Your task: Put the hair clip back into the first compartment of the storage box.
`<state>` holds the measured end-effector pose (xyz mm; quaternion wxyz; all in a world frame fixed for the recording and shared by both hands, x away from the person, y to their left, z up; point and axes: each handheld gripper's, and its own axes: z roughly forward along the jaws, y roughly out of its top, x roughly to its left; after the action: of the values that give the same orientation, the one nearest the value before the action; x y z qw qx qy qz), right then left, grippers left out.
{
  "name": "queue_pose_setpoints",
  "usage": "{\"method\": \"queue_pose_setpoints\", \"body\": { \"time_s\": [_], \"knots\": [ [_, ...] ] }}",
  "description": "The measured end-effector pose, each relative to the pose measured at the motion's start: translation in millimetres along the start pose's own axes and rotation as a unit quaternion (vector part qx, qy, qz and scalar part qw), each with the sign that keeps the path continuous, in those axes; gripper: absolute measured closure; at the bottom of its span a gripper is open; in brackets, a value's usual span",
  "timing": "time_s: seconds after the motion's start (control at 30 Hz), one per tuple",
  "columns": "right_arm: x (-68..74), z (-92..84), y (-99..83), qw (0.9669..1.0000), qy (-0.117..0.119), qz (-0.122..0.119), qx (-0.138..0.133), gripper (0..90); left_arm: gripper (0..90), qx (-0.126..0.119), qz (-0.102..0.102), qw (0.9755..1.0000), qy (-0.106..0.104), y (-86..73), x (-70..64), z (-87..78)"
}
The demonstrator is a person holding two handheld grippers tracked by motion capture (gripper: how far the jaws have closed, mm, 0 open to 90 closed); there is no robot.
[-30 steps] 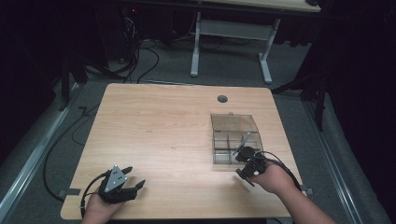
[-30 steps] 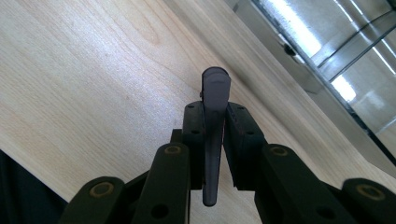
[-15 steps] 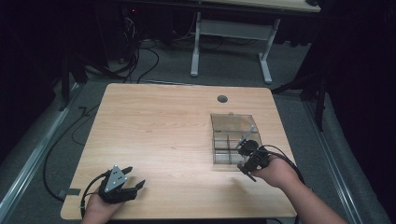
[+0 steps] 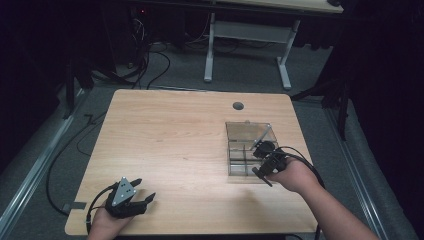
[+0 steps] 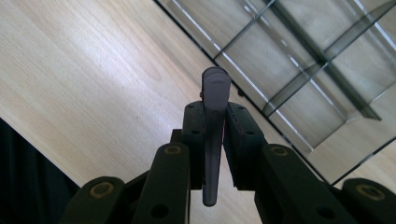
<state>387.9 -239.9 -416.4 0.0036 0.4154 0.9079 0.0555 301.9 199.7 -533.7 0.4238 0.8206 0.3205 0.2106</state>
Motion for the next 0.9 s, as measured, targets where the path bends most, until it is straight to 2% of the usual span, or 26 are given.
{"method": "queue_pose_setpoints", "body": {
  "time_s": [0.03,0.07,0.27,0.3,0.33,0.37,0.43,0.47,0.6,0.63,0.9],
  "knots": [
    [-0.3,-0.4,2.4,1.0000,0.001,-0.002,0.000,79.0,30.5,0.000,0.000,1.0000,0.000,0.0,0.0,0.0],
    [0.7,-1.0,4.5,1.0000,0.001,0.007,0.003,79.0,30.5,0.000,0.000,1.0000,0.000,0.0,0.0,0.0],
    [-5.9,0.0,17.6,0.9999,0.000,-0.013,0.001,79.0,30.5,-0.001,0.001,1.0000,-0.002,-0.1,0.1,-0.1],
    [-5.1,-0.6,20.4,1.0000,0.001,0.000,0.002,79.0,30.5,-0.001,0.000,1.0000,-0.002,-0.1,0.1,-0.1],
    [-6.8,-0.6,22.5,1.0000,0.002,-0.005,0.001,79.0,30.5,-0.001,0.001,1.0000,-0.002,-0.1,0.1,-0.2],
    [-6.9,-0.7,24.7,1.0000,0.002,0.004,0.004,79.0,30.5,-0.001,0.001,1.0000,-0.002,-0.1,0.2,-0.2],
    [-11.8,0.4,28.3,0.9998,0.001,-0.017,-0.002,79.0,30.5,-0.001,0.000,1.0000,-0.002,-0.1,0.1,-0.1],
    [-10.7,-0.3,31.0,1.0000,0.003,-0.001,0.003,79.0,30.5,-0.002,0.001,1.0000,-0.002,-0.1,0.1,-0.1],
    [-16.1,2.5,38.9,0.9999,0.000,-0.016,0.003,79.0,30.5,0.000,0.001,1.0000,-0.005,0.0,0.3,0.5],
    [-15.2,3.7,40.4,1.0000,0.001,-0.003,0.005,79.0,30.5,0.000,0.001,1.0000,-0.005,0.0,0.2,0.5],
    [-21.7,13.2,56.0,0.9999,0.003,-0.013,0.004,79.0,30.5,0.001,0.002,1.0000,-0.006,0.1,0.3,0.2]
  ]
}}
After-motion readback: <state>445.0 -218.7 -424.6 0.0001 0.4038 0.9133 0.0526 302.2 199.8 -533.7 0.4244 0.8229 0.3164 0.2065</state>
